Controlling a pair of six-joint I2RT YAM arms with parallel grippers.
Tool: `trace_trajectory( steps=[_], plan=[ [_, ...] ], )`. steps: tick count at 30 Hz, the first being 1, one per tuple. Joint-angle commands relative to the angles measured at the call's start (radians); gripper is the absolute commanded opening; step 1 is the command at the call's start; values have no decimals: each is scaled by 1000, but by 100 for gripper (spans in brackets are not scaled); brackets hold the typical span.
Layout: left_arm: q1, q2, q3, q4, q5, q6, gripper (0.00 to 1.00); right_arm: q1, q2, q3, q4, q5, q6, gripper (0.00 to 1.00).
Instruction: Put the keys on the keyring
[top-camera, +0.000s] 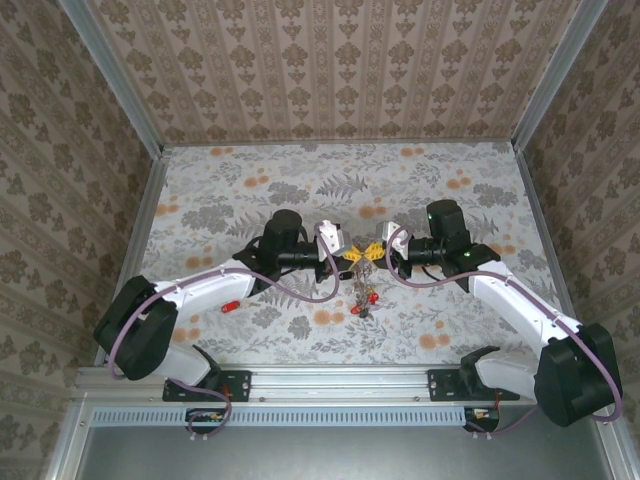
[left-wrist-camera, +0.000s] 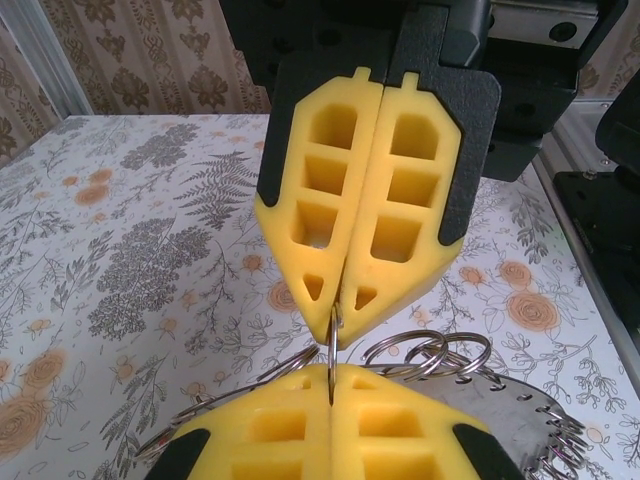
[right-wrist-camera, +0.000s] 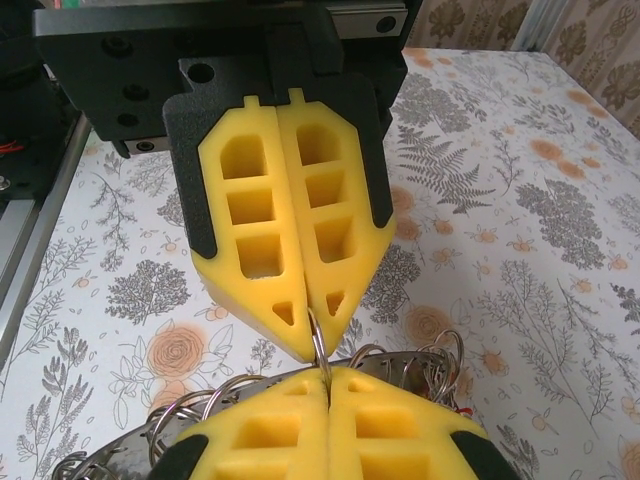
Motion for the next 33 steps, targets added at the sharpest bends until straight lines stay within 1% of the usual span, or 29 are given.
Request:
trace_trajectory(
  steps=[1, 2, 8, 11, 15, 22, 33],
  plan=[
    [-2, -21, 38, -19, 26, 22, 10, 0, -12, 43, -44, 5, -31, 0],
    [-2, -18, 46, -40, 23, 32, 12, 3, -13, 52, -59, 12, -41, 0],
    [-14, 2, 101, -174, -4, 111, 15, 19, -8, 99, -155, 44, -83, 0],
    [-18, 9, 117, -214, -12, 132, 18, 25, -11, 111, -179, 55, -90, 0],
    [-21, 15, 122, -224, -13, 141, 20, 34, -11, 127, -204, 64, -93, 0],
    [-31, 36, 136, -237, -17, 147, 20, 42, -10, 151, -240, 69, -98, 0],
    [-35, 24, 120, -163, -23, 112, 21, 56, 7, 179, -284, 92, -104, 0]
  ],
)
